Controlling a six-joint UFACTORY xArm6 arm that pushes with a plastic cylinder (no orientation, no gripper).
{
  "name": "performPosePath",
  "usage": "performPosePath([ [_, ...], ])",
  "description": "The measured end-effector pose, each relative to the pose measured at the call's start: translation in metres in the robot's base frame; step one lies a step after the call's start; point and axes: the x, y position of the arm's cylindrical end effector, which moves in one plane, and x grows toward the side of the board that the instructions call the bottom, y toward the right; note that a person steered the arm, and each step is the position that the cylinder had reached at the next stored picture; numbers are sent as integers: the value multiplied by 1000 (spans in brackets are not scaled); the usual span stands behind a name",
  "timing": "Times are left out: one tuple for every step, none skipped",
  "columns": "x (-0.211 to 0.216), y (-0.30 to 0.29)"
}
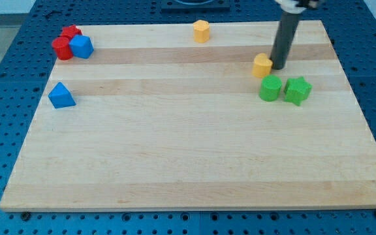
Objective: Slide the yellow heart towards left
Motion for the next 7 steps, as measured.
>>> performPosePath([
  [6, 6],
  [20, 7],
  [32, -19],
  [32, -19],
  [31, -26],
  [27, -72],
  [12, -125],
])
